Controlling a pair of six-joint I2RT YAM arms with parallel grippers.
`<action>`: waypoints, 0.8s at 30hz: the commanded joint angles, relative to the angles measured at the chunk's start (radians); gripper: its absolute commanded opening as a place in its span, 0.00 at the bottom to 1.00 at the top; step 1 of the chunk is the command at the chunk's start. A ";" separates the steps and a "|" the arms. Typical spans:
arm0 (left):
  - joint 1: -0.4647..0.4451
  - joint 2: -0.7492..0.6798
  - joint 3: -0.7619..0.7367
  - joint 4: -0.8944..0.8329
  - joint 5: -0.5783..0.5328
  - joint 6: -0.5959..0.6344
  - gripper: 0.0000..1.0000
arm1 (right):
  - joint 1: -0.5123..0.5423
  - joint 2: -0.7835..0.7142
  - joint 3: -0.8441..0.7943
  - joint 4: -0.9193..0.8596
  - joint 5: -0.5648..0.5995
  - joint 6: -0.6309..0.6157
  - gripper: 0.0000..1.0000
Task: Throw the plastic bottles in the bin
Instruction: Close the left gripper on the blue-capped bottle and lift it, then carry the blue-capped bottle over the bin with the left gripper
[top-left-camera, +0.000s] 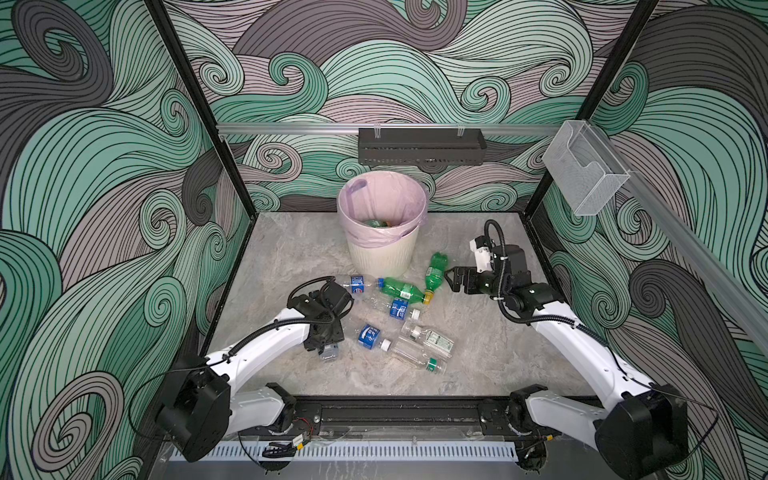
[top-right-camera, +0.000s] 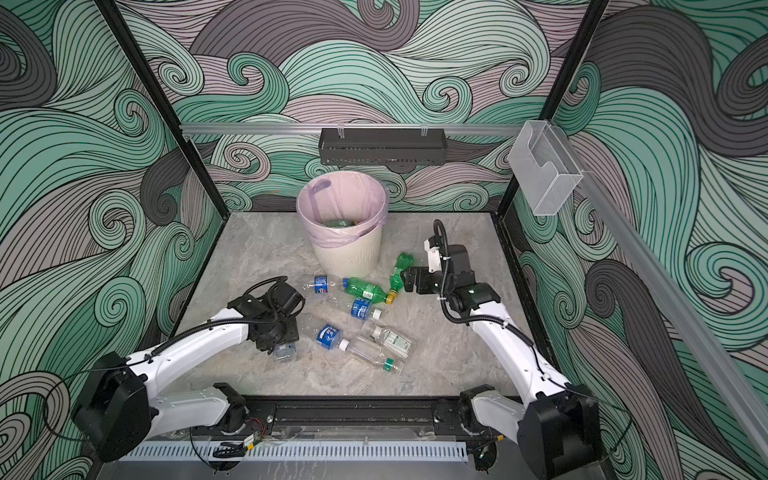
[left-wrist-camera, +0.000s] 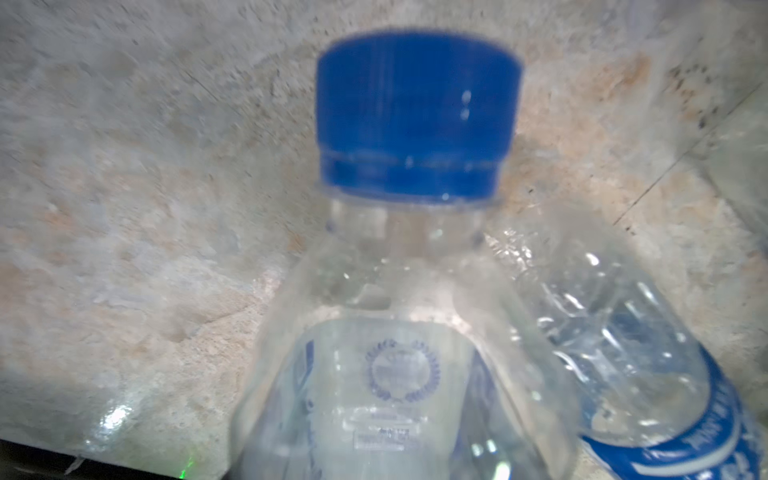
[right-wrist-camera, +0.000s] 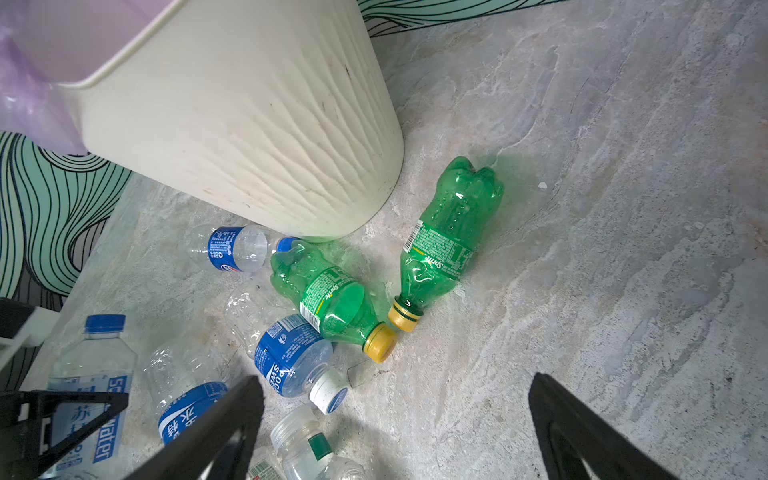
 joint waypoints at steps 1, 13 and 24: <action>0.003 -0.048 0.047 -0.069 -0.105 0.029 0.58 | -0.005 0.009 0.012 0.003 -0.015 -0.001 1.00; 0.085 -0.132 0.281 -0.043 -0.127 0.191 0.58 | -0.005 0.040 -0.032 -0.034 0.023 -0.020 1.00; 0.150 0.468 1.355 0.052 0.158 0.415 0.66 | -0.003 0.049 -0.031 -0.091 -0.021 -0.039 1.00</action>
